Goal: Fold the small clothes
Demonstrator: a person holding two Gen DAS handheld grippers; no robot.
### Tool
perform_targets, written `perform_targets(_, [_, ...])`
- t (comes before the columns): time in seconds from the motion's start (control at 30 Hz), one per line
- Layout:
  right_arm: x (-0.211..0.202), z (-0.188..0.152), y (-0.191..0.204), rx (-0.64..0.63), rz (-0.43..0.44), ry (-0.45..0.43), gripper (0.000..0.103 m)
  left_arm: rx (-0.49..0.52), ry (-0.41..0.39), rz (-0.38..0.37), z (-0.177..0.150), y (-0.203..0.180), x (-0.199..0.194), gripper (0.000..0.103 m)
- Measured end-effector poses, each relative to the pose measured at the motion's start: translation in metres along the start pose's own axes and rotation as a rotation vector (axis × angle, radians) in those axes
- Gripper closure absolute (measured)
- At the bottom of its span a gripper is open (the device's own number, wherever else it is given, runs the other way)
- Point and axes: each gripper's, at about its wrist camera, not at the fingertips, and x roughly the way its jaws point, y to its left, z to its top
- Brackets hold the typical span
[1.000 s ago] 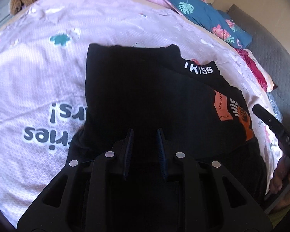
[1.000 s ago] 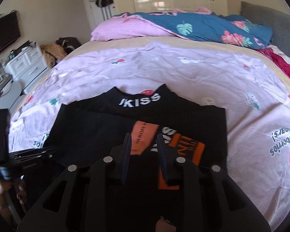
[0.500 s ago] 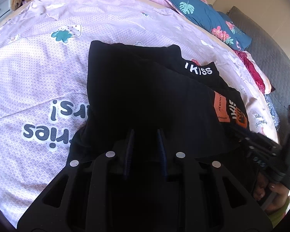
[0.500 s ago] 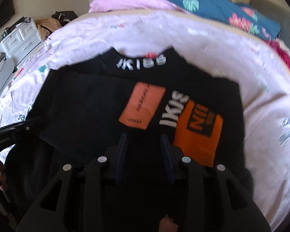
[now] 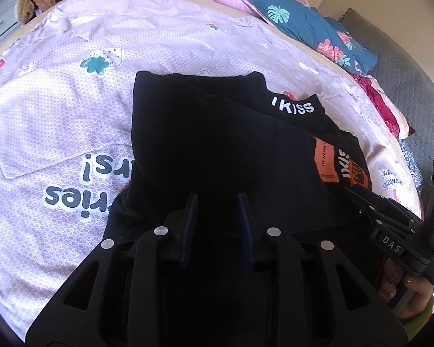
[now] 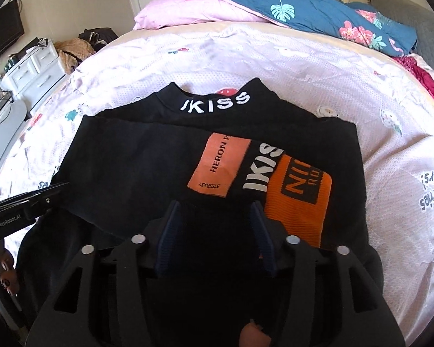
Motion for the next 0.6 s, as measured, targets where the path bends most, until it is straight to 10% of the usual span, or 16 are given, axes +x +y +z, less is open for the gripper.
perform_targets(0.33, [-0.017, 0.006, -0.01, 0.035, -0.039, -0.06, 0.016, 0.012, -0.05, -0.017, 0.0, -0.011, -0.017, 0.057])
perform_targets(0.6, [-0.027, 0.008, -0.015, 0.071, -0.03, -0.096, 0.006, -0.005, -0.08, 0.016, 0.002, -0.01, -0.026, 0.009])
